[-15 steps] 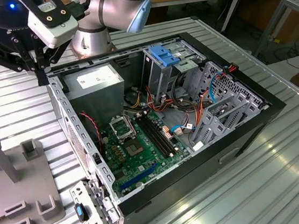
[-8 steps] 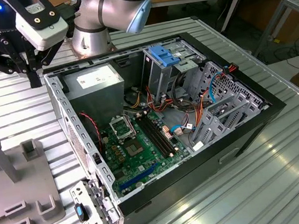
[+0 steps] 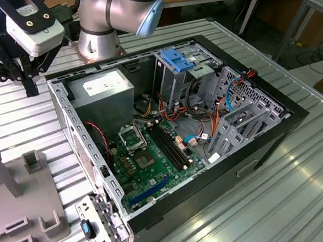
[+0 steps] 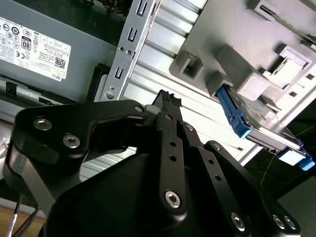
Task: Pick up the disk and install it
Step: 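Reach for the disk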
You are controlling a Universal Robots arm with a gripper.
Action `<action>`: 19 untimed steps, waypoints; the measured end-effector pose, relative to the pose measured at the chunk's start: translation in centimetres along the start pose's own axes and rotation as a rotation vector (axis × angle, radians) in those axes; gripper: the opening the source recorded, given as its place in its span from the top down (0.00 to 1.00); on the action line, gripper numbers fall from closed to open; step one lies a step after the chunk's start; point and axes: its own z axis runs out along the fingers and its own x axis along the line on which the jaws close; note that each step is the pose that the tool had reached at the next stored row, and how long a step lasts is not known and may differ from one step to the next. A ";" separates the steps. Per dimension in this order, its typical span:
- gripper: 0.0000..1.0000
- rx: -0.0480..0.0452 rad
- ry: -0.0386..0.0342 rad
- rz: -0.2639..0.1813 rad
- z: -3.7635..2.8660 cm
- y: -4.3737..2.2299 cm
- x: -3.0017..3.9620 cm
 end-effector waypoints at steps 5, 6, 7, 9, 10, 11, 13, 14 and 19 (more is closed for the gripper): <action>0.89 -0.0001 0.0001 0.000 -0.02 -0.05 0.68; 0.89 -0.0002 0.0001 0.000 -0.02 -0.06 0.77; 0.89 -0.0002 0.0001 0.000 -0.02 -0.07 0.88; 0.89 -0.0004 0.0001 0.000 -0.03 -0.09 1.20; 0.89 -0.0004 0.0001 0.000 -0.03 -0.10 1.31; 0.89 -0.0005 0.0002 0.000 -0.04 -0.11 1.49; 0.89 -0.0009 0.0002 0.000 -0.05 -0.14 1.90; 0.89 -0.0010 0.0001 0.000 -0.05 -0.15 2.07; 0.89 -0.0013 0.0002 0.000 -0.07 -0.22 2.94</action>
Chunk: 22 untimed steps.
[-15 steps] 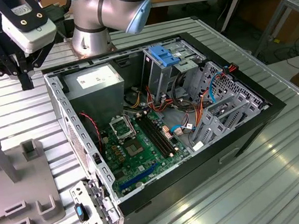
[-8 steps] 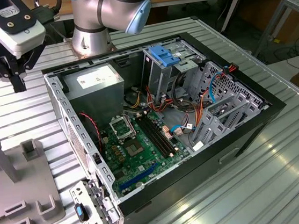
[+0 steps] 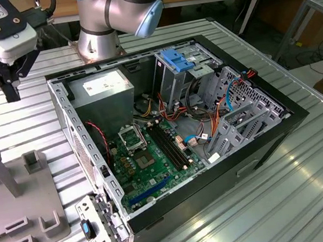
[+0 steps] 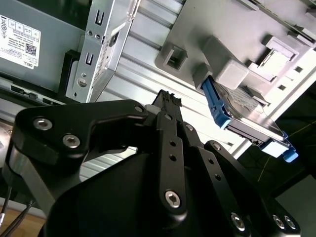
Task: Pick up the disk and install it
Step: 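Reach for the disk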
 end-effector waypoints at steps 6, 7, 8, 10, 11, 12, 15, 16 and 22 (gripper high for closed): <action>0.89 -0.0001 0.0001 0.000 -0.02 -0.07 0.90; 0.89 -0.0001 0.0000 0.000 -0.02 -0.08 1.05; 0.89 -0.0002 0.0000 0.000 -0.02 -0.10 1.38; 0.89 0.0000 0.0001 0.000 -0.03 0.01 2.00; 0.89 -0.0001 0.0001 0.000 -0.02 0.19 2.25; 0.89 0.0000 0.0002 0.000 -0.01 0.48 2.53; 0.89 0.0002 0.0058 0.000 0.20 1.64 3.07; 0.89 0.0004 0.0083 0.000 0.27 2.07 3.20; 0.89 -0.0030 0.0134 0.001 0.53 3.40 7.36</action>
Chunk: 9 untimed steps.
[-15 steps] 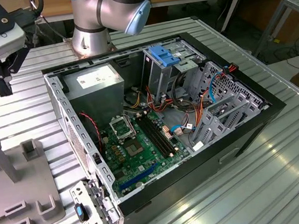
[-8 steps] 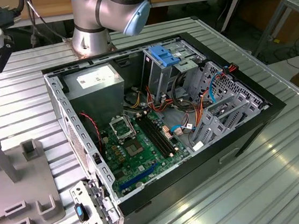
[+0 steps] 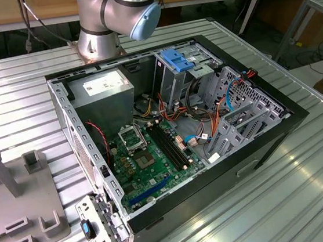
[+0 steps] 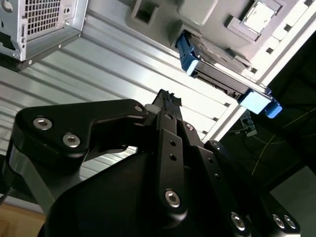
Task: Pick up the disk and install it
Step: 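Reach for the disk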
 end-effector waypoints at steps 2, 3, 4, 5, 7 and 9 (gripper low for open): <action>0.89 -0.0009 0.0005 0.000 -0.01 -0.10 1.26; 0.89 -0.0013 0.0005 0.000 -0.02 -0.14 1.69; 0.89 -0.0017 0.0006 0.000 -0.02 -0.19 2.19; 0.89 -0.0022 0.0004 0.000 -0.02 -0.25 2.62; 0.89 -0.0029 0.0007 0.000 -0.04 -0.36 3.51; 0.89 -0.0035 0.0006 0.000 -0.05 -0.52 4.44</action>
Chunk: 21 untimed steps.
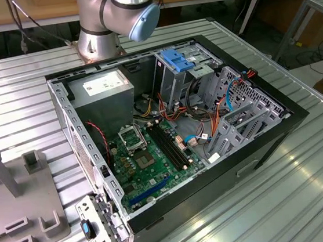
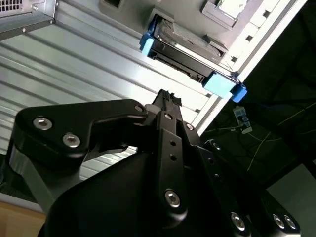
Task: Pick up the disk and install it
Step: 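Reach for the disk, then pick up the disk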
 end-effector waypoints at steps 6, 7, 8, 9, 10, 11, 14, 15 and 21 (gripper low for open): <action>0.89 -0.0007 0.0000 0.000 -0.09 -1.86 2.94; 0.89 -0.0006 0.0001 0.000 -0.10 -2.10 3.43; 0.89 -0.0006 0.0002 0.000 -0.10 -2.16 3.64; 0.89 -0.0007 0.0001 0.000 -0.09 -2.17 3.72; 0.89 -0.0006 0.0001 0.000 -0.10 -2.18 3.73; 0.89 -0.0006 0.0001 0.000 -0.10 -2.17 3.73; 0.89 -0.0007 0.0001 0.000 -0.10 -2.17 3.75; 0.89 -0.0007 0.0001 0.000 -0.10 -2.17 3.75; 0.89 -0.0007 0.0001 0.000 -0.10 -2.17 3.77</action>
